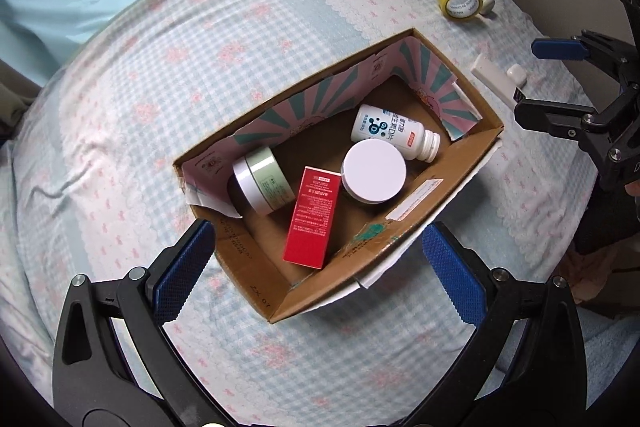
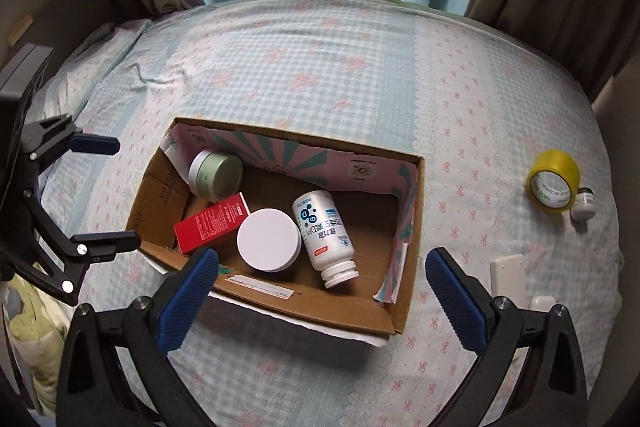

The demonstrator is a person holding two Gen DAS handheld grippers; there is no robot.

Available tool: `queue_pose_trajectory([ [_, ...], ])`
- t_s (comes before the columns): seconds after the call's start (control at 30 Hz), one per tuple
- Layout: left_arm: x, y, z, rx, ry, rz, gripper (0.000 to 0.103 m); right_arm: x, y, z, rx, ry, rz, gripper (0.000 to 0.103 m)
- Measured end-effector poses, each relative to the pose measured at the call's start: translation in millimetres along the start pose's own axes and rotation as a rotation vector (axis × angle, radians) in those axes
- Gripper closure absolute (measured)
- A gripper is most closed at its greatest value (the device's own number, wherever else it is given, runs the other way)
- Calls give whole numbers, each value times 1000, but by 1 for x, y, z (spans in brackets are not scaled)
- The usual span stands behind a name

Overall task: Organize rigid objects
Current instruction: 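Withdraw both tools and move toward the yellow tape and earbud case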

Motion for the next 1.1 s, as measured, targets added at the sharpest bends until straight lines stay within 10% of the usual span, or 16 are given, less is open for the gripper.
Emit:
queue_pose_trajectory([
  [0.57, 114, 35, -79, 86, 88, 72, 0, 145, 105, 59, 20, -296, 203, 0],
  [1.1, 238, -34, -223, -6, 10, 89, 0, 285, 85, 92, -52, -368, 198, 0],
])
Point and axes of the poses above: each gripper's, at about its wrist camera, not at the fingertips, and y roughly against the way its jaws point, x to its right, z to its underside, the point moved 8 cm from there along -y, roughly the way its jaws point, and after that the axes turned 2 degrees about z, right-handed, at the moved point
